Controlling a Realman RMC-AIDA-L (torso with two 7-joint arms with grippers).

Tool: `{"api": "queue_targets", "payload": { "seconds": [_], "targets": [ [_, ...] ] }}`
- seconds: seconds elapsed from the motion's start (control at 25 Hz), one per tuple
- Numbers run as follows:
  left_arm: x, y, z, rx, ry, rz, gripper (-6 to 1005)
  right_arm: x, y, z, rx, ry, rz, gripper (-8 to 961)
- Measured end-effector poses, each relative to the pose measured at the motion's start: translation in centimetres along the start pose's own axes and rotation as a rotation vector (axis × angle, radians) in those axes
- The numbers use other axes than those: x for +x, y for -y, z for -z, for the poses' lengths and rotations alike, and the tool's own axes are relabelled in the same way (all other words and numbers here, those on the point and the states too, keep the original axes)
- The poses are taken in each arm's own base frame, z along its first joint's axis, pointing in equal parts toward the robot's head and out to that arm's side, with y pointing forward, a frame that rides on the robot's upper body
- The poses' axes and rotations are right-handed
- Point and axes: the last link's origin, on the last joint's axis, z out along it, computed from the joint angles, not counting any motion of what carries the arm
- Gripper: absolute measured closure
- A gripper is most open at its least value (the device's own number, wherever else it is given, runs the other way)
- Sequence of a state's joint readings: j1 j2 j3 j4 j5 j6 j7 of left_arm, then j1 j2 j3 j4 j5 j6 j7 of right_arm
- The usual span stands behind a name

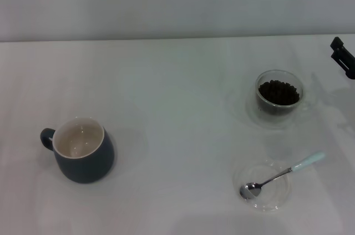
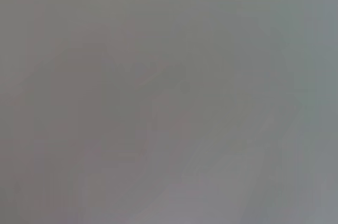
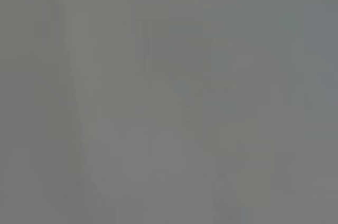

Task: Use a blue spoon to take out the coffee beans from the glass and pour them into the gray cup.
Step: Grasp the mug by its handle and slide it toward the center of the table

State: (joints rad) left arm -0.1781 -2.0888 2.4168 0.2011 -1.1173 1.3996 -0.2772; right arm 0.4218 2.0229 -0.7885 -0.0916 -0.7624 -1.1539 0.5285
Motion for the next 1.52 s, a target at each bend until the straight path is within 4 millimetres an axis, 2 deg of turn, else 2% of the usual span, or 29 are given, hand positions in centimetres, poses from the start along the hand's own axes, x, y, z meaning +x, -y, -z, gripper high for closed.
{"api": "queue_targets", "payload": {
  "seconds": [0.56, 1.08, 1.28, 1.52],
  "targets": [
    [-0.3, -0.1, 0.9, -0.013, 0.018, 0.008, 112, -0.7, -0.1, -0.8, -0.008, 0.018, 0.007, 96],
    [-0.9, -0.1, 3.0, -0.347, 0.158, -0.156, 111, -1.5, -0.5, -1.9, -0.028, 0.038, 0.011, 97],
    [-1.3, 0.1, 2.8, -0.414, 0.209, -0.219, 112, -1.6, -0.6, -2.1, -0.036, 0.045, 0.011, 97],
    [-2.4, -0.2, 1.5, -0.457, 0.288, -0.279, 114, -1.4, -0.5, -1.7, -0.027, 0.044, 0.012, 97]
  ]
}}
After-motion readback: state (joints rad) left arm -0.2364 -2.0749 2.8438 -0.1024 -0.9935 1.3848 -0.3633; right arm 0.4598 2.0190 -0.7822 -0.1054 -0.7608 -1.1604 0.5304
